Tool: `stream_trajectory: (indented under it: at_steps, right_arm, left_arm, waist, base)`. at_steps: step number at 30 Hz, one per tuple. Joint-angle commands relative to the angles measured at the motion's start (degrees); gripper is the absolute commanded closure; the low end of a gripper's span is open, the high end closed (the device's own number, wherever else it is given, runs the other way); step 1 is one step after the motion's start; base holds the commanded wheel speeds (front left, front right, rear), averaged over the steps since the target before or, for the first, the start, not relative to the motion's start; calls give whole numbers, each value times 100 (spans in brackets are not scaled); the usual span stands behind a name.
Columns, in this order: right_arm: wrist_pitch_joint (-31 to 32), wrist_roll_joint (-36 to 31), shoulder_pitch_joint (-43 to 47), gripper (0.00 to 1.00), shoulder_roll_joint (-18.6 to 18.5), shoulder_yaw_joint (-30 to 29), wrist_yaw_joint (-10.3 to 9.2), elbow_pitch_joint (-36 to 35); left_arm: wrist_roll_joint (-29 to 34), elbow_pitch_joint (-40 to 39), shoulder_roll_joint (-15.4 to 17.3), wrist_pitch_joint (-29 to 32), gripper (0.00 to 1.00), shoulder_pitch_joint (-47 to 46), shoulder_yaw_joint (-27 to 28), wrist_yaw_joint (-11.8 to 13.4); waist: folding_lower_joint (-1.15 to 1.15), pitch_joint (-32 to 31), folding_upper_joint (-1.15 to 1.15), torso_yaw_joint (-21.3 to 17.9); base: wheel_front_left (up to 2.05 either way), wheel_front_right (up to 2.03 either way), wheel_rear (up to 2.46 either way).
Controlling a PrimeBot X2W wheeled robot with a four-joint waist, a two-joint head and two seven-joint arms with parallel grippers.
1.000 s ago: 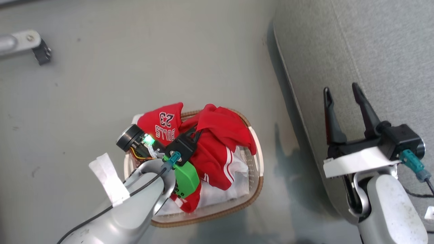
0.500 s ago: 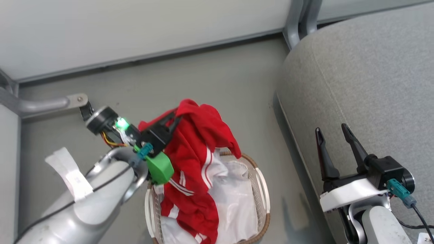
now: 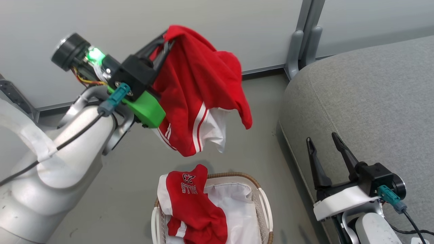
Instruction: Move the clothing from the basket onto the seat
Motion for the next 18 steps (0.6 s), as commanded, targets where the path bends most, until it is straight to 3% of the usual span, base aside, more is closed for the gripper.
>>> stream_trajectory:
  at_steps: [1, 18]
  right_arm:
    - [-14, -44, 36, 0, -23, 27, -6, 9]
    - [-14, -475, -474, 0, -24, 1297, -6, 332]
  left_arm:
    - [-75, -33, -9, 33, 100, -101, 38, 50]
    - [-159, -243, -284, 214, 100, -474, -8, 86]
  waist:
    - [1, -7, 0, -18]
    - [1, -50, 0, -64]
  base:
    - [0, 0, 0]
    - [0, 0, 0]
